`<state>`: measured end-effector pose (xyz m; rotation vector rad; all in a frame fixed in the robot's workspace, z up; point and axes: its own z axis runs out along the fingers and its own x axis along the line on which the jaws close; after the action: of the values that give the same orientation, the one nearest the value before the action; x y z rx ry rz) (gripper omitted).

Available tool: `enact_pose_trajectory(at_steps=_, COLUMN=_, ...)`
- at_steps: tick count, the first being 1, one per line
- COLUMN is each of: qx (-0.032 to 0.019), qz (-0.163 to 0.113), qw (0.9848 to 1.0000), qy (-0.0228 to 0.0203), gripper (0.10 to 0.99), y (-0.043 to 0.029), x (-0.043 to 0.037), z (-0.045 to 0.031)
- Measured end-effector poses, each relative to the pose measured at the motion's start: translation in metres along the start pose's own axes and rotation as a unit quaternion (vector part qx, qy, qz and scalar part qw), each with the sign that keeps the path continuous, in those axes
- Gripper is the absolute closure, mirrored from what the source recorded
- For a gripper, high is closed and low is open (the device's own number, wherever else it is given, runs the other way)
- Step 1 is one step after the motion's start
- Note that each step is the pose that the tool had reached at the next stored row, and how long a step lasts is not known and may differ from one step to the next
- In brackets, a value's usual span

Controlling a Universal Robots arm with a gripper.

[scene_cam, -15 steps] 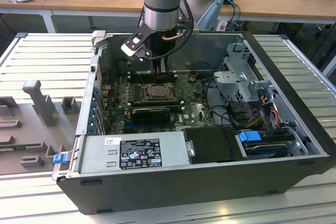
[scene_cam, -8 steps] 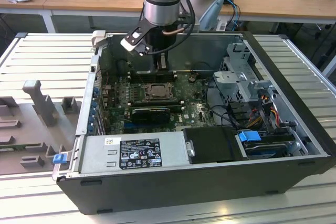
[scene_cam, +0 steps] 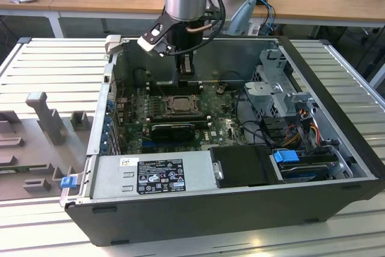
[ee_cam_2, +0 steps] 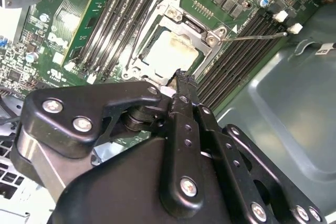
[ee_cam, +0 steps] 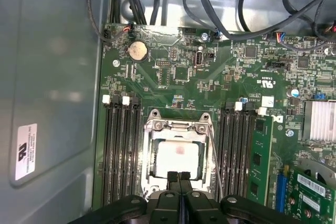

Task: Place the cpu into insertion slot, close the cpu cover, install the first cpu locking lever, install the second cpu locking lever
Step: 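Install the first cpu locking lever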

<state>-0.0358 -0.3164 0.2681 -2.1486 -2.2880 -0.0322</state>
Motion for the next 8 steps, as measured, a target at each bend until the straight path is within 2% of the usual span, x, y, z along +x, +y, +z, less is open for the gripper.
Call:
enact_pose_trajectory(at_steps=4, qx=0.0005, qz=-0.03, qw=0.9995, qy=0.0004, gripper=0.98, y=0.0, x=0.0, z=0.0001)
enact_pose_trajectory(at_steps=6, qx=0.0011, qz=-0.064, qw=0.9979, qy=0.0007, gripper=0.98, y=0.0, x=0.0, z=0.0008)
enact_pose_trajectory(at_steps=8, qx=0.0014, qz=-0.086, qw=0.9963, qy=0.0011, gripper=0.98, y=0.0, x=0.0, z=0.001)
